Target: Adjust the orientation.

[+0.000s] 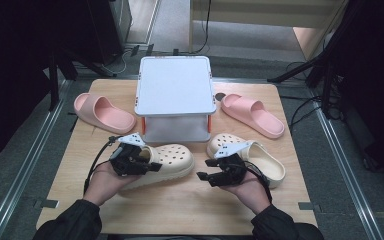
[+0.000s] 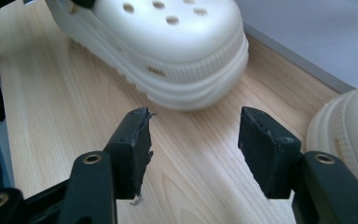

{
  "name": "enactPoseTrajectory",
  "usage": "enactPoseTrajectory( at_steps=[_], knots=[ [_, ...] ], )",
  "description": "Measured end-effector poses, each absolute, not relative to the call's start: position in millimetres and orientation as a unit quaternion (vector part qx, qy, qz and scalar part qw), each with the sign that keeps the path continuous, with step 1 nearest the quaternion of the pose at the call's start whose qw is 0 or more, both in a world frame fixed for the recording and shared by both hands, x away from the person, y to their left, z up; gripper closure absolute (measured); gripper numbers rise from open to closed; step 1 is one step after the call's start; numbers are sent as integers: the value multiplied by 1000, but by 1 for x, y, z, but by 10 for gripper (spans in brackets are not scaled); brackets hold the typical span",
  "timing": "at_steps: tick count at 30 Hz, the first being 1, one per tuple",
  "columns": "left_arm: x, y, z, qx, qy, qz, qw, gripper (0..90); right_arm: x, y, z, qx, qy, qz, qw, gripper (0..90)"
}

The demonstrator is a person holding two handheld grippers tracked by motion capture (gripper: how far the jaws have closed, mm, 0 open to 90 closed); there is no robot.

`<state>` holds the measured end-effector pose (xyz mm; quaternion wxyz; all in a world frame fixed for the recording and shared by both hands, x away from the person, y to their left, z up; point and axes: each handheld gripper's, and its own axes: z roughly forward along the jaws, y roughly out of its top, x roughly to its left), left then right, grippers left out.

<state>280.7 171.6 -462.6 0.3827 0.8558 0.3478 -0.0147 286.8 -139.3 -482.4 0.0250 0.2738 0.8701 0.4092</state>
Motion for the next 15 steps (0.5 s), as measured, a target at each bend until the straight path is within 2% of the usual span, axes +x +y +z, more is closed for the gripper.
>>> enactPoseTrajectory(
  at_steps=[9,15],
  knots=[
    [282,152,-473,872,329,-36,361,751,282,-143,-483,283,868,408,28,445],
    [278,157,-467,874,322,-33,362,658,281,-139,-484,278,868,411,27,445]
  ],
)
